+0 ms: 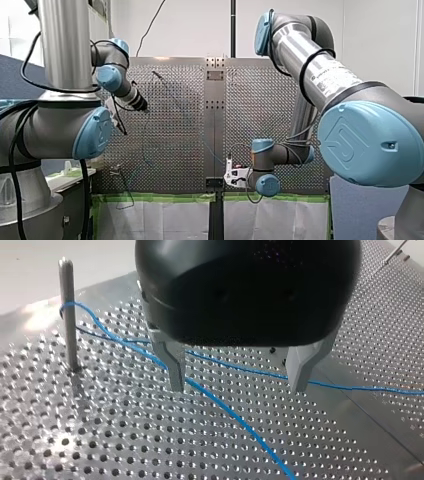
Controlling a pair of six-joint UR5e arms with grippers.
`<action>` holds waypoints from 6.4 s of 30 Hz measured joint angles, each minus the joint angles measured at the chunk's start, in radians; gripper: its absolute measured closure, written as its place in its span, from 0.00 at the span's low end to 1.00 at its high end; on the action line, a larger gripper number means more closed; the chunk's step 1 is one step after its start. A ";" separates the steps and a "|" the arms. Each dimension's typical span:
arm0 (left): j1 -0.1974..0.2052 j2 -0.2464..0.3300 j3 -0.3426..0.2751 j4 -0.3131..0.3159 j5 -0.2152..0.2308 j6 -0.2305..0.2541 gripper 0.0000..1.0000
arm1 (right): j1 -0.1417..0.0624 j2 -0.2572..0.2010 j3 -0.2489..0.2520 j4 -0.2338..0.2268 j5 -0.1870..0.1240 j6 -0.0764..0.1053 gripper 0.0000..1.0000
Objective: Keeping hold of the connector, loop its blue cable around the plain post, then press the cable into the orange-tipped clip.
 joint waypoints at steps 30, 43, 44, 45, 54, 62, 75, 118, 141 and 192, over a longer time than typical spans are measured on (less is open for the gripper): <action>-0.016 0.084 0.264 -0.281 -0.113 0.271 0.00 | 0.006 0.000 -0.030 0.068 -0.002 -0.004 1.00; -0.042 0.063 0.387 -0.405 -0.054 0.301 0.00 | 0.009 0.000 -0.040 0.084 -0.002 -0.007 1.00; -0.044 0.060 0.396 -0.414 -0.054 0.301 0.00 | 0.009 0.000 -0.040 0.084 -0.002 -0.007 1.00; -0.045 0.056 0.406 -0.423 -0.053 0.302 0.00 | 0.008 0.000 -0.040 0.084 -0.002 -0.007 1.00; -0.056 -0.002 0.491 -0.501 -0.007 0.306 0.00 | 0.009 0.000 -0.044 0.084 -0.002 -0.008 1.00; -0.058 -0.056 0.572 -0.521 -0.004 0.303 0.00 | 0.009 0.000 -0.044 0.084 -0.002 -0.008 1.00; -0.060 -0.060 0.697 -0.523 -0.032 0.330 0.00 | 0.008 0.000 -0.045 0.083 -0.002 -0.008 1.00; -0.152 -0.062 0.852 -0.575 -0.198 0.387 0.00 | 0.011 0.000 -0.045 0.086 -0.002 -0.008 1.00; -0.191 -0.062 0.816 -0.616 -0.265 0.394 0.00 | 0.015 0.001 -0.044 0.089 -0.002 -0.008 1.00; -0.272 -0.134 0.772 -0.648 -0.322 0.457 0.00 | 0.016 0.003 -0.045 0.091 -0.004 -0.009 1.00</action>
